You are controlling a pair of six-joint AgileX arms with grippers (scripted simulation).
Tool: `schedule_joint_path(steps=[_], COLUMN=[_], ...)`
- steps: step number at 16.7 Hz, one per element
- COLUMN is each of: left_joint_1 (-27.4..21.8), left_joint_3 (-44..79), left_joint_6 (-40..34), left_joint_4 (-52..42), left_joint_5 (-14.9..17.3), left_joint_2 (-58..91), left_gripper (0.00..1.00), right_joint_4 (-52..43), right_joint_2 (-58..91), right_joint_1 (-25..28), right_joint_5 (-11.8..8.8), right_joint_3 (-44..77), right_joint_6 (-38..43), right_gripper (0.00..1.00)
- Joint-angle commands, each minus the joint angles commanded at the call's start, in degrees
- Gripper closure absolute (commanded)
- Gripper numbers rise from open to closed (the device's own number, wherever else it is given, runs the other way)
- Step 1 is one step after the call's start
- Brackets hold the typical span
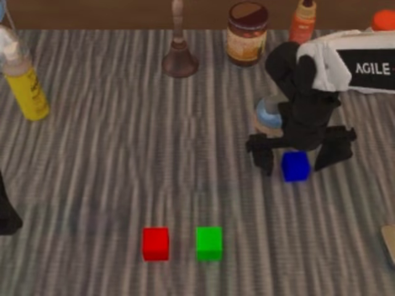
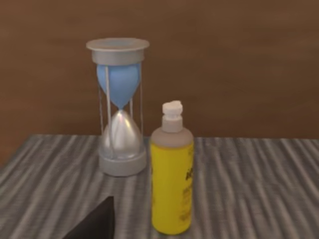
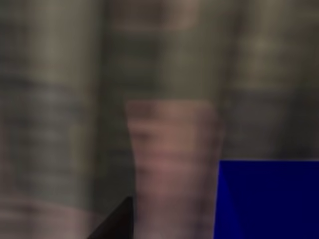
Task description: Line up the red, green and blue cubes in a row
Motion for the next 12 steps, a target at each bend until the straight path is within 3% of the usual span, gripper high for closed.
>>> schedule_joint_path(steps=[8, 12], left_joint_1=[0.0, 0.0], left_joint_3=[0.0, 0.0], left_joint_6=[0.0, 0.0], left_joint_4=[0.0, 0.0], left_joint_5=[0.0, 0.0], left_joint_2=[0.0, 0.0], left_gripper=[0.0, 0.0], right_joint_4=[0.0, 0.0], right_joint_2=[0.0, 0.0], right_joint_1=[0.0, 0.0], right_joint_5=[0.0, 0.0], right_joint_3=[0.0, 0.0], right_joint_6=[0.0, 0.0], right_gripper=[0.98, 1.0])
